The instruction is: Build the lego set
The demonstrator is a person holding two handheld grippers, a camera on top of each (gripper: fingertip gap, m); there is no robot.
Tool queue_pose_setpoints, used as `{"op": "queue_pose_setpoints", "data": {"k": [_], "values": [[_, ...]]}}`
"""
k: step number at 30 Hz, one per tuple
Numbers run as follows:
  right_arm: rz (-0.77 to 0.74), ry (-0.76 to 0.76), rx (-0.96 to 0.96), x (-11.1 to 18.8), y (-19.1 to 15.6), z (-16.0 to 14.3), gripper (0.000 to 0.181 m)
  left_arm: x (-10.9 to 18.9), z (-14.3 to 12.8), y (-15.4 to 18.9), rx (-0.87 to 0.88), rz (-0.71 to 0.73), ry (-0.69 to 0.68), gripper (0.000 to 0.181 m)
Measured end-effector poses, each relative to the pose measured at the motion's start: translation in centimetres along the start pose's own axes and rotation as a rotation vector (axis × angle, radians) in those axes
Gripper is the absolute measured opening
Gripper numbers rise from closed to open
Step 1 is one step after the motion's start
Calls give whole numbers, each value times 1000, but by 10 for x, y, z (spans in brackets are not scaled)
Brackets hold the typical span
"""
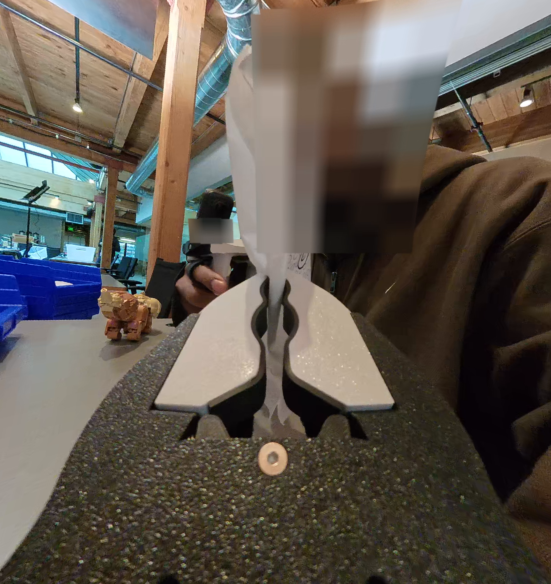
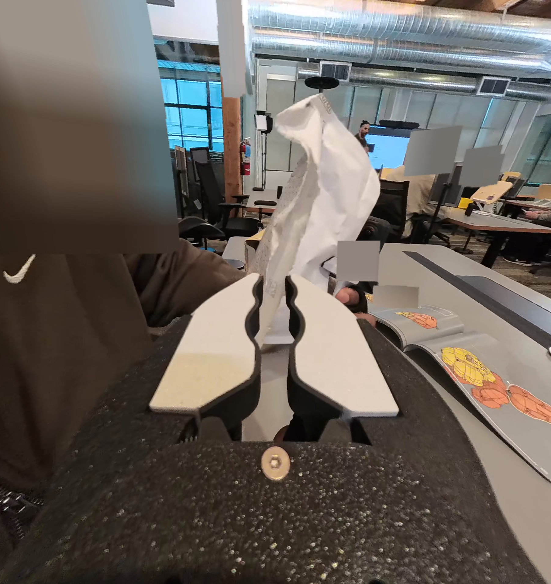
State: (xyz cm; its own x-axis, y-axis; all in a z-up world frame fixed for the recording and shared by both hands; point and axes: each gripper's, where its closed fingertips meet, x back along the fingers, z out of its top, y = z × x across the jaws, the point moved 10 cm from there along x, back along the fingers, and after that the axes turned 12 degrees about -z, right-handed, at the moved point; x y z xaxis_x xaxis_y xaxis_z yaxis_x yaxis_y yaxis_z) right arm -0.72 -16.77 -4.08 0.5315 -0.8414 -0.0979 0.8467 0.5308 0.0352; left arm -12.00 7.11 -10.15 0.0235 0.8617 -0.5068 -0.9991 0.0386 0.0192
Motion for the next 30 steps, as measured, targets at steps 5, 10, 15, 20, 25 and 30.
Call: {"op": "queue_pose_setpoints", "data": {"k": [5,10,15,20,25,30], "values": [[-21,13,-26,2,6,1,13,0,-1,0,9,1,-7,5],[-1,1,-51,1,8,-2,13,0,-1,-1,12,14,-15,5],[21,-21,-56,-2,7,-5,13,1,-2,-4,12,67,-40,5],[19,-13,-81,1,11,-4,13,4,-1,-6,-4,134,-43,5],[31,-71,-75,-3,10,-9,13,2,-4,-8,15,135,-70,5],[-71,-100,-52,0,16,-8,0,5,-2,-10,43,241,-60,9]]}}
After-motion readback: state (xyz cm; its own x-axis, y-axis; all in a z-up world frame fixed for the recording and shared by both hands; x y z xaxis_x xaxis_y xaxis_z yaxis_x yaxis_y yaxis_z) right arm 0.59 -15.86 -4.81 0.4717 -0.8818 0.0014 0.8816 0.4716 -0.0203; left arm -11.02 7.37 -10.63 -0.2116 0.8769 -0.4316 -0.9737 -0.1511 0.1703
